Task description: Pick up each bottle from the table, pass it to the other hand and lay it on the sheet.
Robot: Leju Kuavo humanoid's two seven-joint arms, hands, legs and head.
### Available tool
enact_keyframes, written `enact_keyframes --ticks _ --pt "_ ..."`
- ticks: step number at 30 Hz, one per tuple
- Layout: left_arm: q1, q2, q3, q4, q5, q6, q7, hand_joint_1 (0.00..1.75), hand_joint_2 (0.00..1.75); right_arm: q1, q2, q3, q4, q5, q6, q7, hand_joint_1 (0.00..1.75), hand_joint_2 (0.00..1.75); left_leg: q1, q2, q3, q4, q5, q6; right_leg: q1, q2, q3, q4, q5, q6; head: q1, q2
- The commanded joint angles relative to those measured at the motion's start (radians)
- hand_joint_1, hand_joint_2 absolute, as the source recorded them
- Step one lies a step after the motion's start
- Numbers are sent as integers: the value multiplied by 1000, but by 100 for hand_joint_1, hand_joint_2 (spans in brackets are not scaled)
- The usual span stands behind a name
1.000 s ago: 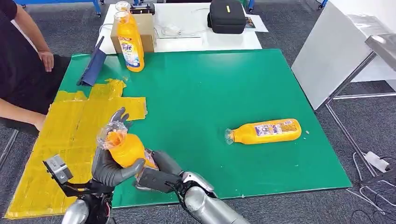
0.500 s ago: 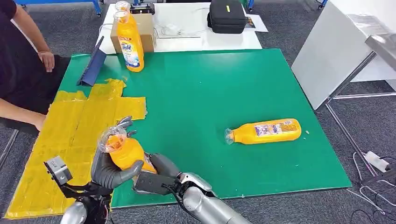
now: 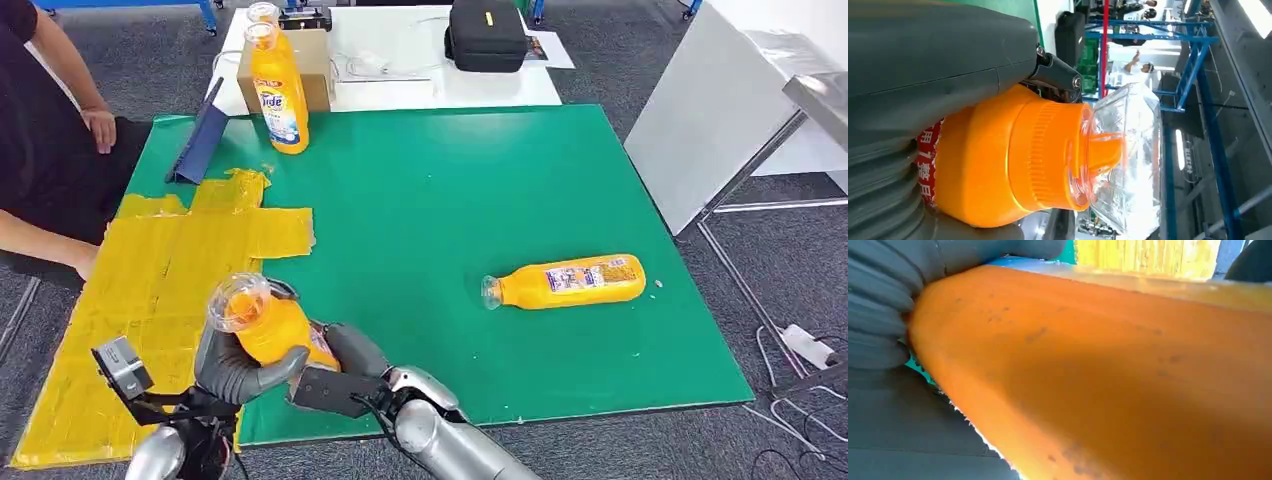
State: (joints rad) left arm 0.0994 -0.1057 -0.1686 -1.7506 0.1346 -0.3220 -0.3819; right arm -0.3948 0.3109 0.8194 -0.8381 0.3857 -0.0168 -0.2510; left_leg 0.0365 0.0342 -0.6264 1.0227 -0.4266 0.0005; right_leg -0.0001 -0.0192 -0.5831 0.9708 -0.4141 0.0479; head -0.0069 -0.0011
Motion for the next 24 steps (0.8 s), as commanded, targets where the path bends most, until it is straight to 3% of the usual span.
enact_keyframes --ticks 1,5,6,9,12,15,17,21,24 --pt "8 16 -42 -10 -98 15 -24 175 175 -29 -108 -96 -208 108 -116 74 0 175 -3 -5 3 0 -1 3 -3 -1 3 1 -2 0 0 0" --pt "22 17 -11 -33 -204 83 -51 175 175 -40 -177 -197 -307 164 -111 121 0 175 -3 -6 2 0 0 3 -3 -2 3 2 -2 0 0 0" --pt "22 18 5 -41 -255 120 -68 175 175 -44 -212 -232 -328 183 -108 130 0 0 -2 -4 1 0 0 2 -2 -1 2 1 -1 0 0 0" --pt "12 7 62 -46 -335 191 -92 175 175 -44 -290 -322 -342 206 -82 133 0 0 -3 -7 2 -1 1 3 -3 -3 3 0 -1 0 0 0" --pt "11 -1 79 -50 -369 205 -103 175 175 -30 -294 -355 -343 228 -64 120 0 0 -5 -9 3 -1 0 4 -4 -5 5 1 -1 0 0 0" --pt "20 -11 90 -71 -610 383 -152 175 175 13 -360 -399 -376 269 -55 121 0 0 -5 -8 4 -1 0 4 -4 -4 6 0 -1 0 0 0" --pt "29 -18 69 -71 -899 590 -158 175 175 53 -412 -454 -423 258 -38 104 0 0 -3 -8 1 0 1 2 -2 -7 4 -1 0 0 0 0" --pt "37 3 1 -3 -1089 713 -92 175 175 105 -490 -543 -504 247 5 80 0 0 -6 -16 3 -1 1 4 -4 -12 7 -1 -3 1 -1 0" --pt "36 4 -3 7 -1092 723 -93 175 175 107 -488 -546 -513 246 11 81 0 0 -5 -9 1 -1 1 3 -4 -7 4 0 -1 1 0 0"
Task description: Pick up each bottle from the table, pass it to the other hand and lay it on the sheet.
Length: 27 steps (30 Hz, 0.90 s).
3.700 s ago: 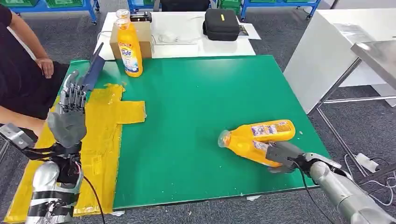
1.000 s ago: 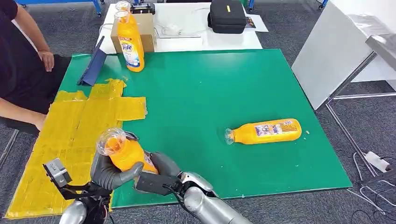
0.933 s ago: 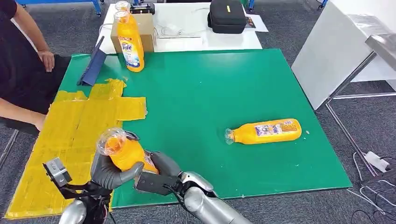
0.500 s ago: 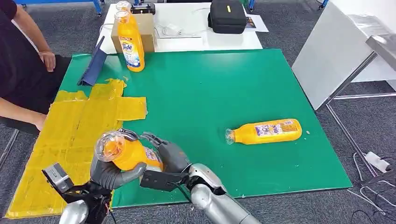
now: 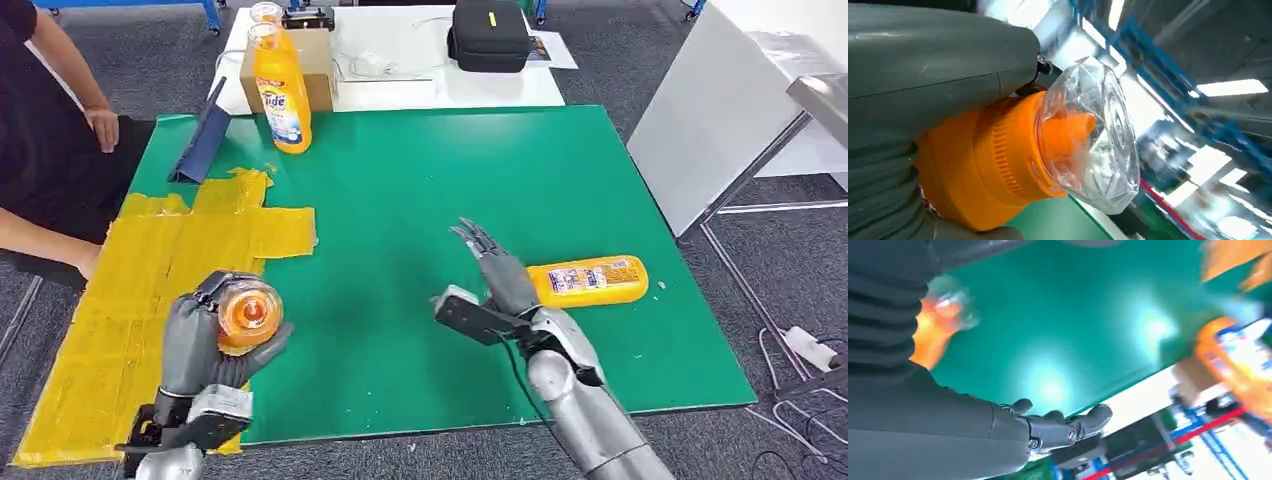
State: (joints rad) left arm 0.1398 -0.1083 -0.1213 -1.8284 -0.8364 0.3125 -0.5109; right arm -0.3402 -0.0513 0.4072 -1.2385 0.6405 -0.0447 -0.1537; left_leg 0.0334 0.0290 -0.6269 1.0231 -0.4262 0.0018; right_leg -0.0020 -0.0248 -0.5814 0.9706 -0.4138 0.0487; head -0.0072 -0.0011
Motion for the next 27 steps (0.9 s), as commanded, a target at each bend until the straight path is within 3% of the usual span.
enact_keyframes --ticks 1,5,9,11,13,16,20,24,26,27 --pt "-6 11 -54 85 -120 93 37 175 175 52 -119 -134 -113 -7 42 -14 0 0 -4 -6 4 -2 -1 3 -4 -2 5 1 -3 0 0 0" --pt "-7 28 -73 101 -199 130 73 175 175 70 -136 -147 -137 -14 44 -8 0 0 -4 -3 4 -2 0 2 -4 1 3 1 -2 -1 0 0" --pt "-21 61 -130 213 -608 272 232 175 175 88 -204 -197 -182 -54 85 -21 0 0 -4 -7 4 -3 0 2 -4 -3 3 0 -2 -1 0 0" --pt "-54 96 -182 317 -734 267 332 175 175 60 -216 -198 -163 -58 101 -27 0 0 -4 -6 2 -2 1 2 -4 -3 2 0 -2 0 0 0" --pt "-157 244 -374 466 -734 247 553 175 175 10 -218 -179 -122 -65 120 -32 0 0 -5 -5 5 -4 1 2 -5 -2 4 -1 -1 -1 0 0" --pt "-207 263 -454 609 -734 227 625 175 175 -36 -215 -149 -87 -66 129 -31 0 0 -5 -3 2 -3 2 1 -5 -1 1 0 0 -1 0 0" --pt "-224 207 -347 820 -734 230 536 175 175 -75 -213 -105 -55 -67 129 -32 0 0 -6 0 7 -5 1 2 -6 4 4 0 1 -1 0 0" --pt "-224 206 -344 817 -734 231 532 175 175 -70 -215 -106 -58 -69 128 -33 0 0 -4 1 4 -3 1 2 -4 3 2 1 0 -1 0 0" --pt "-215 191 -285 832 -734 154 501 175 175 -82 -215 -94 -47 -70 127 -33 0 0 -5 -1 5 -3 1 3 -5 2 3 1 -1 -1 0 0" --pt "-219 192 -275 851 -731 149 492 84 175 -89 -213 -89 -37 -69 128 -32 0 0 -6 -1 7 -4 1 3 -6 2 5 2 -2 -1 0 0"
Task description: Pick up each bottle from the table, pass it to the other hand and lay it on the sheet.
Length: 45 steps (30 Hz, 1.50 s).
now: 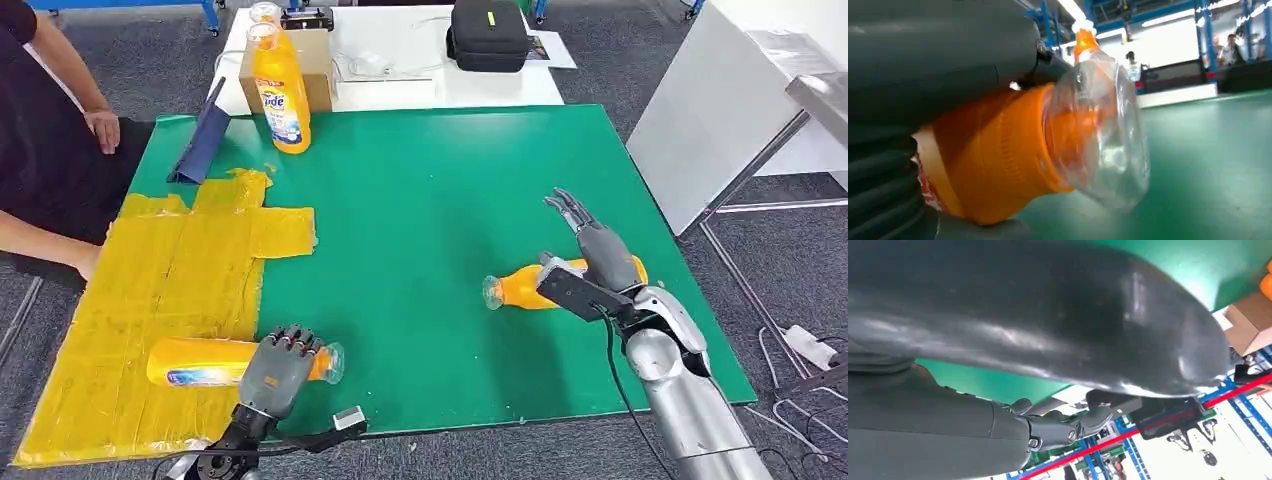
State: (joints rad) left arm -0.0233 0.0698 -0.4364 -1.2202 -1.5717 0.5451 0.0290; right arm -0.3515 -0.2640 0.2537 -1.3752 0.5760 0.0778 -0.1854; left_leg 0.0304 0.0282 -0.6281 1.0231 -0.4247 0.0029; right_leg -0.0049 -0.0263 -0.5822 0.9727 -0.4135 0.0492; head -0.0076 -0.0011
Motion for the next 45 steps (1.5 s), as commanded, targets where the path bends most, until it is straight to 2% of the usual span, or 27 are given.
enact_keyframes --ticks 1,2,4,5,7,8,13,16,20,22,25,26,28,31,36,39,42,45 --pt "-61 5 65 271 24 -74 -60 0 175 -88 -2 76 113 -3 11 2 0 0 -1 0 5 -2 0 1 -1 2 4 -1 0 -1 0 0" --pt "-67 4 78 287 20 -76 -63 0 0 -94 -5 84 124 -2 14 4 0 0 -2 -1 6 -3 0 1 -2 3 5 0 -1 -1 0 0" --pt "-74 11 99 297 21 -75 -70 0 0 -127 -33 124 161 13 42 13 0 0 -2 -3 7 -3 0 1 -2 1 7 -1 -2 1 0 0" --pt "-74 16 116 290 35 -67 -84 0 0 -158 -61 154 189 11 81 18 0 175 -2 -3 7 -3 1 2 -3 2 7 0 -1 1 0 0" --pt "-63 25 142 245 59 -45 -111 0 0 -205 -118 196 231 -22 153 12 0 175 -3 -3 8 -3 1 2 -3 4 7 0 -1 0 0 0" --pt "-53 29 156 212 76 -35 -128 0 0 -213 -144 211 238 -36 170 3 0 175 -2 -6 9 -2 1 1 -2 0 9 0 -2 1 0 0" --pt "-40 27 173 170 94 -47 -146 0 0 -206 -168 221 229 -53 177 -3 0 175 -2 -6 9 -2 4 2 -2 0 10 0 0 2 0 0" --pt "-21 2 249 79 318 -52 -285 0 0 -202 -224 271 229 -74 191 7 0 175 -3 -6 9 -2 4 3 -4 0 10 1 -1 2 0 0" --pt "-14 -38 378 -83 742 -259 -501 0 0 -202 -274 321 274 -95 203 2 0 175 -2 -10 6 0 4 3 -2 -5 8 1 -1 3 0 0" --pt "-17 -50 418 -125 847 -340 -537 0 0 -214 -270 338 311 -89 198 1 0 175 -3 -11 6 0 4 4 -4 -5 8 2 -2 3 0 0" --pt "-34 -86 498 -175 1121 -538 -594 0 0 -268 -247 390 411 -65 200 -2 0 175 -3 -8 3 0 4 4 -4 -2 4 2 -1 3 0 0" --pt "-40 -92 518 -187 1178 -585 -601 0 0 -282 -237 400 445 -65 199 -7 0 175 -2 -7 1 0 4 3 -2 -3 3 1 0 3 0 0" --pt "-43 -90 522 -191 1182 -591 -599 0 0 -285 -234 403 454 -65 199 -9 0 175 -3 -6 3 0 4 3 -4 0 4 2 0 2 0 0" --pt "-41 -93 522 -190 1181 -589 -600 0 0 -285 -234 403 456 -65 198 -11 0 175 -3 -8 3 -1 5 3 -4 -3 4 1 -1 3 0 0" --pt "-37 -112 556 -244 1374 -751 -582 0 0 -306 -250 460 549 -32 179 -13 0 175 -3 -8 2 -1 4 3 -3 -4 4 1 -1 3 0 0" --pt "-23 -110 550 -271 1386 -762 -578 0 0 -301 -257 464 577 -5 147 -12 0 175 -3 -10 3 -1 4 3 -4 -5 5 1 -2 3 0 0" --pt "-6 -110 541 -298 1398 -775 -576 0 0 -303 -222 450 662 83 58 18 0 175 -3 -9 3 -1 4 3 -4 -4 5 1 -1 3 0 0" --pt "-21 -105 528 -290 1408 -784 -571 0 0 -306 -210 448 750 111 75 5 0 175 -4 -8 5 -2 4 3 -4 -3 6 0 -1 2 0 0"
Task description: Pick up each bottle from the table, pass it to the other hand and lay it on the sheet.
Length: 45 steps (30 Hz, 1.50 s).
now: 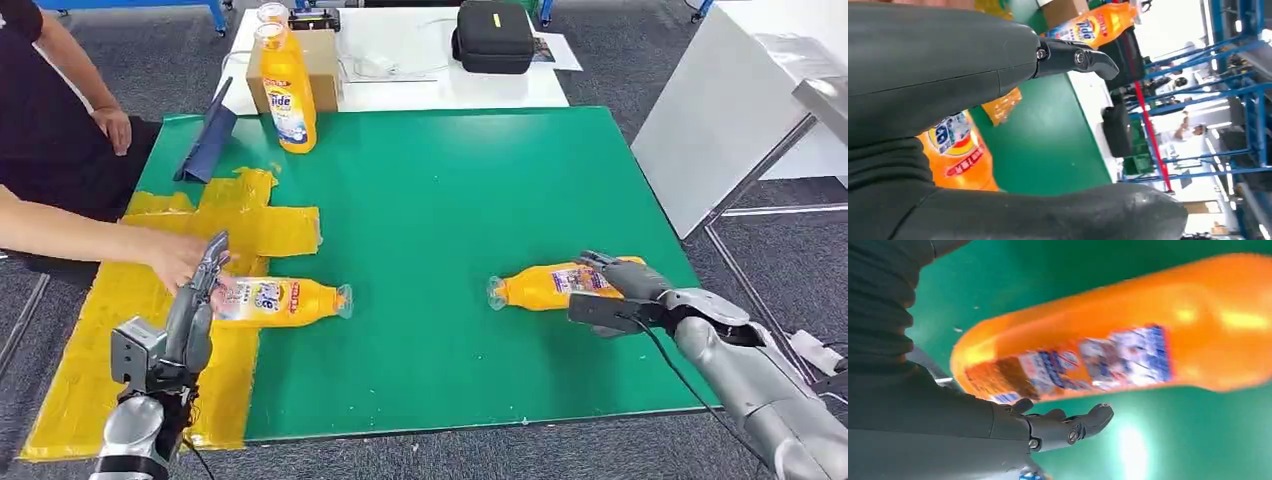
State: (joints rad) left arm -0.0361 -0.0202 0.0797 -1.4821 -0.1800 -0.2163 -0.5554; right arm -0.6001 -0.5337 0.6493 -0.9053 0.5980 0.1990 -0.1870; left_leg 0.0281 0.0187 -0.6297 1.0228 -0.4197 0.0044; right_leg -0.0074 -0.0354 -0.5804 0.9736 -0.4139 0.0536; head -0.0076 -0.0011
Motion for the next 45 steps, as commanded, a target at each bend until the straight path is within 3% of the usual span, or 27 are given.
enact_keyframes --ticks 1,9,10,11,12,14,15,18,28,34,37,40,41,42,44,45 --pt "-10 -15 12 -28 16 -23 13 0 0 -56 57 52 283 90 -47 3 0 175 -1 0 3 -1 0 1 -1 3 3 -1 0 -1 0 0" --pt "-74 -3 -14 52 44 -33 7 0 0 -48 48 125 416 150 35 -37 0 175 -1 -4 6 -3 0 2 -2 0 6 -2 -1 -2 0 0" --pt "-93 -2 -22 77 50 -38 6 0 0 -47 44 149 444 159 74 -48 14 175 0 -4 5 -2 1 1 0 -2 5 -2 0 -1 0 0" --pt "-111 -1 -29 102 56 -42 5 0 0 -37 44 163 461 163 76 -56 148 175 0 -6 7 -3 1 2 -1 -2 7 -3 -1 -2 0 0" --pt "-126 0 -36 124 59 -40 1 0 0 -28 49 181 483 169 88 -70 175 175 -1 -6 7 -4 1 2 -1 -2 7 -4 0 -2 0 0" --pt "-144 1 -44 152 74 -47 -4 0 0 -7 71 197 507 175 80 -68 175 175 0 -10 11 -5 2 2 -1 -6 9 -6 -1 -2 0 0" --pt "-145 1 -44 153 73 -45 -5 0 0 -1 80 197 512 173 77 -65 175 175 1 -8 13 -3 1 1 1 -5 2 -5 -2 -2 0 0" --pt "-145 7 -46 156 74 -41 -6 0 0 1 121 216 538 178 78 -40 175 175 1 -7 18 -5 -1 3 0 -3 8 -8 -3 -1 1 0" --pt "-153 2 -46 164 76 -39 -10 0 0 12 120 226 545 178 84 -38 175 175 3 0 36 -3 -10 0 1 1 23 -8 -7 -3 1 0" --pt "-145 3 -41 156 81 -39 -12 0 0 11 132 203 546 159 60 -27 175 175 2 -1 36 -4 -8 1 1 1 23 -8 -7 -3 0 0" --pt "-67 18 7 89 105 -41 -10 0 0 4 259 83 544 67 -63 11 175 175 3 4 39 -3 -10 0 1 5 25 -7 -7 -2 0 0" --pt "84 25 144 -36 154 -105 -17 0 0 -20 486 -86 428 -52 -275 -33 175 175 2 18 40 -7 -10 -1 0 21 21 -8 -3 -4 1 0" --pt "132 1 203 -86 162 -162 -17 0 0 2 558 -154 287 -98 -315 -52 175 175 3 19 41 -4 -14 -2 1 21 36 -5 -5 -3 2 0" --pt "153 -24 238 -115 155 -191 -18 0 0 40 596 -204 139 -145 -309 -50 175 175 4 35 42 -6 -15 -2 2 37 30 -5 -1 -5 2 0" --pt "173 -62 271 -155 153 -236 -12 0 0 111 651 -238 -158 -211 -276 -16 175 175 4 49 40 -5 -16 -6 3 50 25 -1 1 -8 3 0" --pt "178 -79 277 -175 154 -252 -10 0 175 135 674 -231 -291 -235 -255 24 175 175 5 50 30 -3 -19 -9 6 51 24 2 -1 -9 2 0"
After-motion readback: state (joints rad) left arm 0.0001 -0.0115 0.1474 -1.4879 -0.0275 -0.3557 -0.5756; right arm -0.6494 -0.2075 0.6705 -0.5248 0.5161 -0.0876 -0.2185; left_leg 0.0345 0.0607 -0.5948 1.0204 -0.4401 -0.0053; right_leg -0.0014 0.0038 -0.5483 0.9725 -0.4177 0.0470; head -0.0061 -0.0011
